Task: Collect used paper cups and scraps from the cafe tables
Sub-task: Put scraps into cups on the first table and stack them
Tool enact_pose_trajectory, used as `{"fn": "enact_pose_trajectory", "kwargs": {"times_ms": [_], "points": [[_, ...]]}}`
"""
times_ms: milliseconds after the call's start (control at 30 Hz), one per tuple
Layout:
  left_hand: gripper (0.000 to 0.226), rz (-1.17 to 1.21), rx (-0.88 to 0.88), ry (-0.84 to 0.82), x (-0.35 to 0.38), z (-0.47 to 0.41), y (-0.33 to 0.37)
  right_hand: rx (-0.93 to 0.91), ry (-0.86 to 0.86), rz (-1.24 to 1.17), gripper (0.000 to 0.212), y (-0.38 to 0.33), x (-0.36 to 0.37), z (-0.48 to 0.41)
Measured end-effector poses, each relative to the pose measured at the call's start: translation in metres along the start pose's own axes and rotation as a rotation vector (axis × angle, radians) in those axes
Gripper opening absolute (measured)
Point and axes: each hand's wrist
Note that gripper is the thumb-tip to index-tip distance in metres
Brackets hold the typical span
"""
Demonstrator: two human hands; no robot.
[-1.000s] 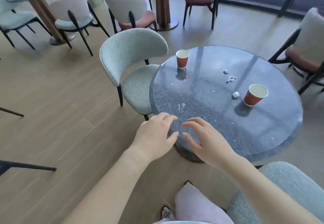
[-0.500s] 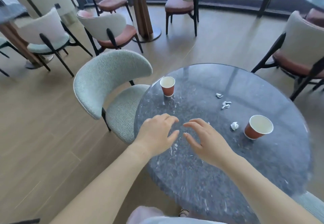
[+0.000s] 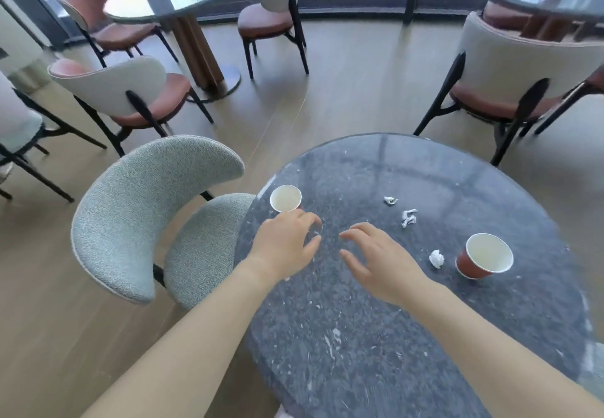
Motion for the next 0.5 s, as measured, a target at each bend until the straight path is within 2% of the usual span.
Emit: {"fn": "enact_pose_trajectory", "kwargs": {"times_ms": [200,500], "points": [[0.013,-0.006,-0.003,0.071,-0.008,-0.054,-0.051,0.152,0.056,-0.019,0.034,-0.007,0.003,-0.016],[0.016,-0.178,0.12,-0.082,0.015,-0.1,-0.073,0.329,0.145,-0.025,0.034,-0.011,0.019,-0.016]]}}
Point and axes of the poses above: each hand's wrist, its own z-axis away from the middle knuckle, its own x-axis out of the palm, y = z × x, and after that the axes turned 5 degrees about -x, right-handed
